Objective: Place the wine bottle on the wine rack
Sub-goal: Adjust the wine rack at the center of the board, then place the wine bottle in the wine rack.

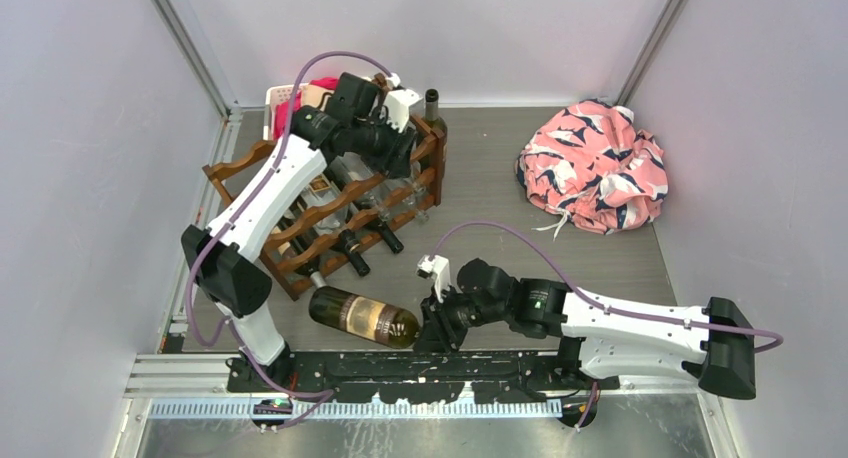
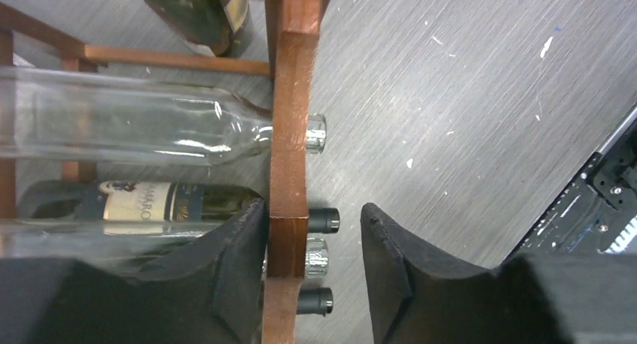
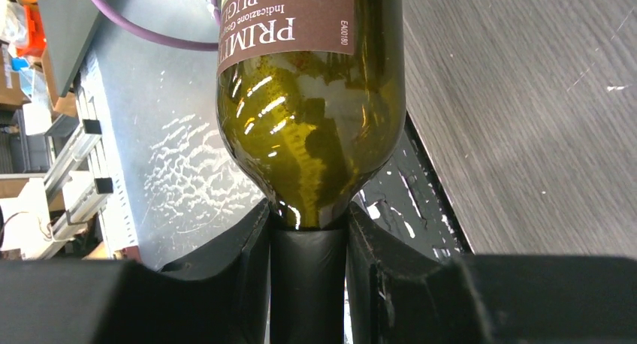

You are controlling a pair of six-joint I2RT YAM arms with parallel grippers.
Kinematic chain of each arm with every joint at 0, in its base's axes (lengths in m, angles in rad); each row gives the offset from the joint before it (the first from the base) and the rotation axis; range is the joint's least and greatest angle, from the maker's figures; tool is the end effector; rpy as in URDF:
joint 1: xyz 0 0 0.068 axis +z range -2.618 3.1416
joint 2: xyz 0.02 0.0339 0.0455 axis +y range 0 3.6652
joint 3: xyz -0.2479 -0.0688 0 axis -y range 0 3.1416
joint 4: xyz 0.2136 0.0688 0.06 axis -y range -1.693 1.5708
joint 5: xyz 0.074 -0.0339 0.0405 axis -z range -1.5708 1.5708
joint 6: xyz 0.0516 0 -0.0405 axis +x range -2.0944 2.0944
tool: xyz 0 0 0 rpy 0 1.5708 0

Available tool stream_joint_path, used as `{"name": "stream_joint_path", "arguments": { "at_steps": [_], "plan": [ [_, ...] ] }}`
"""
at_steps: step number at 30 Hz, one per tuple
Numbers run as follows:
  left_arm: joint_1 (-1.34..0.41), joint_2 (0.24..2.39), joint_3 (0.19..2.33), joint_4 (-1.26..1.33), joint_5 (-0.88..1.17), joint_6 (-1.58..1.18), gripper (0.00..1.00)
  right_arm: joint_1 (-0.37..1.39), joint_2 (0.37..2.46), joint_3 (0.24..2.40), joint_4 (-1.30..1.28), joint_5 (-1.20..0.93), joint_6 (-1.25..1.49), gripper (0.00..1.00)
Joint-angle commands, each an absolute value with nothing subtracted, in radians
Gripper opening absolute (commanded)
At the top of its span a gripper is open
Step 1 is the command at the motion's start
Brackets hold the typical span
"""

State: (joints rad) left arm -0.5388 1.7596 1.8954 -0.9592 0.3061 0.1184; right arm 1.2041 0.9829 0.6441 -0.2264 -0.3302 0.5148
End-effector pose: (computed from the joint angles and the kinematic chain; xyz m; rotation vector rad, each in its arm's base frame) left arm 0.2957 -0.1949 0.3550 0.9174 2.2382 -0.5618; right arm 0.0588 0.1998 0.2396 -1.0240 2.1978 1.2684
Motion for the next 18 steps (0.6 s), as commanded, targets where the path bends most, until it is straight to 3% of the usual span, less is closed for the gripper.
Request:
{"name": "stream_joint_path", "arguments": {
  "at_steps": [1,4,18],
  "plan": [
    [-0.566,1.613,1.886,-0.791,0.412,0.028,0.54,1.215,0.972,0.748,-0.008,-0.291,0.476,0.01],
    [-0.566,1.545,1.846,-0.779,0.375,0.026,0.62,1.218,0.989,0.765,-0.007,-0.280,0.463,0.01],
    [-0.566,1.176,1.643,-0.727,0.267,0.047,0.76,1.221,1.074,0.833,0.068,-0.210,0.435,0.01]
  ]
}}
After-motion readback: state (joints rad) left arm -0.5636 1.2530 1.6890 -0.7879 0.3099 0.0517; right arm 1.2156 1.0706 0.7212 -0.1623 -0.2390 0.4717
